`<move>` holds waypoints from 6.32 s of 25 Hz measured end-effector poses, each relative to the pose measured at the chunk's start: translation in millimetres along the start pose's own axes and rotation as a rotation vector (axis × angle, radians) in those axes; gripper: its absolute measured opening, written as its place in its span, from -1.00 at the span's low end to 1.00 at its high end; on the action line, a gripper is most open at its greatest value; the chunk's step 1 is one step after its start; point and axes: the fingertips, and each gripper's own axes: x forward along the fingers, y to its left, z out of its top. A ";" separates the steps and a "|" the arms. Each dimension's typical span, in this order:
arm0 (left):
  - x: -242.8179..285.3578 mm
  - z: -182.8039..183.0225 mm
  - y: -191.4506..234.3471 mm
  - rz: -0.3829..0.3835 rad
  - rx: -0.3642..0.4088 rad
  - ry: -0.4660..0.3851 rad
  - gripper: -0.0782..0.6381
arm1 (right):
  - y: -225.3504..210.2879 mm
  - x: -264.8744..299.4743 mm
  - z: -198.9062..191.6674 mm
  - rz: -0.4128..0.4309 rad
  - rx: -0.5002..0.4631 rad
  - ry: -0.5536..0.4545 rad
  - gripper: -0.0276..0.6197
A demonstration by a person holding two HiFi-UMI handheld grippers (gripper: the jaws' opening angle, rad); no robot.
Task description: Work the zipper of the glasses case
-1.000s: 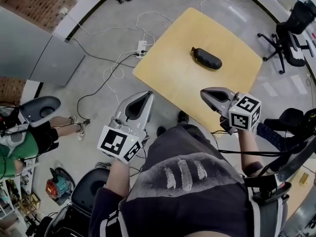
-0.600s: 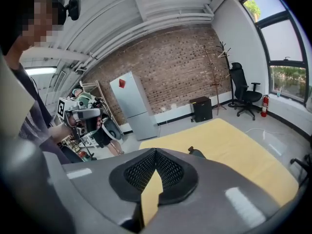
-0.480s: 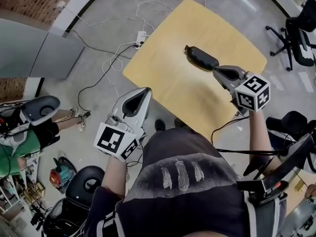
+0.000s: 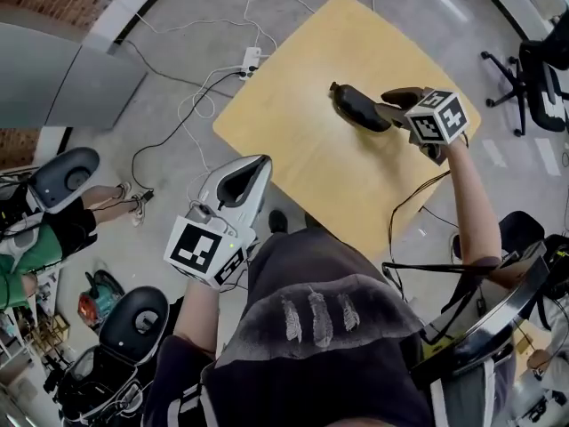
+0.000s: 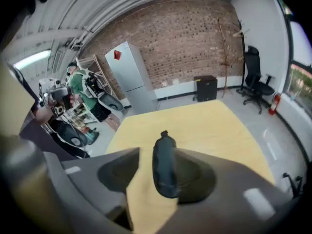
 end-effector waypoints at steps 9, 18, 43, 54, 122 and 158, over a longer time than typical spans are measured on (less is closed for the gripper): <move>4.8 -13.3 5.8 0.063 -0.021 0.038 -0.78 | -43.7 58.0 -48.8 0.139 0.099 0.220 0.10; 7.7 -22.6 21.1 0.089 -0.009 0.069 -0.78 | -19.6 93.3 -62.1 0.343 0.194 0.297 0.11; -18.5 -30.6 21.1 0.076 0.082 0.079 -0.78 | 76.2 45.3 1.0 0.493 0.377 -0.100 -0.14; -26.0 -39.7 -4.4 -0.097 0.233 0.060 -0.78 | 188.9 13.1 43.1 0.674 0.270 -0.185 -0.13; -64.3 -113.8 -19.6 -0.115 0.616 0.313 -0.78 | 298.2 11.8 55.9 0.630 0.406 -0.347 -0.17; -65.1 -107.1 -13.5 -0.252 0.678 0.357 -0.78 | 310.6 30.4 60.9 0.726 0.585 -0.423 -0.15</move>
